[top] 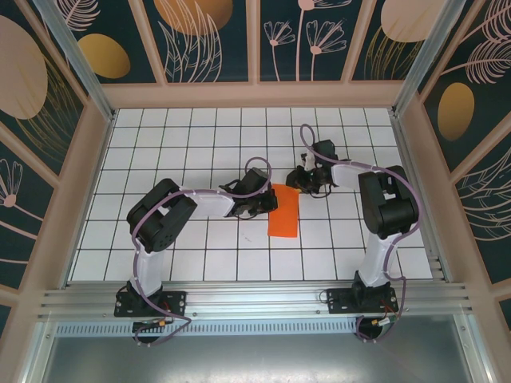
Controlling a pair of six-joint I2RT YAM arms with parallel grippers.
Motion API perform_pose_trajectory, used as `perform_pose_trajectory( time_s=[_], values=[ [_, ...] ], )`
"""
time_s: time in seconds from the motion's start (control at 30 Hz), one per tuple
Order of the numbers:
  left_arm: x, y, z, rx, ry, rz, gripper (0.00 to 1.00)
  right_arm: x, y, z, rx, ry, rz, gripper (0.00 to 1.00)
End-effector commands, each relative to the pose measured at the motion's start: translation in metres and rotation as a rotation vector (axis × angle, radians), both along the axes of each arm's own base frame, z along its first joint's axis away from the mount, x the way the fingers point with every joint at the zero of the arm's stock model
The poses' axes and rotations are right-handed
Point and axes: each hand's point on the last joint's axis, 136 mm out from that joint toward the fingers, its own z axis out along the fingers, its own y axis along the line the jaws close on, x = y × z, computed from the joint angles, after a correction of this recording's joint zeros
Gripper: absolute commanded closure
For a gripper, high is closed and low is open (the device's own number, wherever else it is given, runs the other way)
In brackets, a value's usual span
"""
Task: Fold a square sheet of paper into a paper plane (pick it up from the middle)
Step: Fold the square sheet of paper in half at the center of the table.
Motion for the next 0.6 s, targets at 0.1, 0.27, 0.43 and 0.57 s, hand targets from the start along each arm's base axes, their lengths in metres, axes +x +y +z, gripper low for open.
perform_pose_trajectory(
  time_s=[0.1,0.27,0.43,0.57],
  values=[
    [-0.025,0.017,-0.035,0.106,0.096,-0.03,0.94,0.006,-0.001,0.004,0.013,-0.012,0.01,0.73],
    [-0.026,0.017,-0.036,0.108,0.1,-0.03,0.94,0.004,-0.009,-0.021,-0.042,0.025,-0.015,0.73],
    [-0.024,0.017,-0.034,0.104,0.097,-0.028,0.94,0.003,-0.014,-0.027,-0.072,0.039,-0.019,0.73],
    [-0.025,0.016,-0.034,0.106,0.096,-0.032,0.94,0.009,-0.012,-0.008,-0.059,0.002,-0.016,0.73]
  ],
)
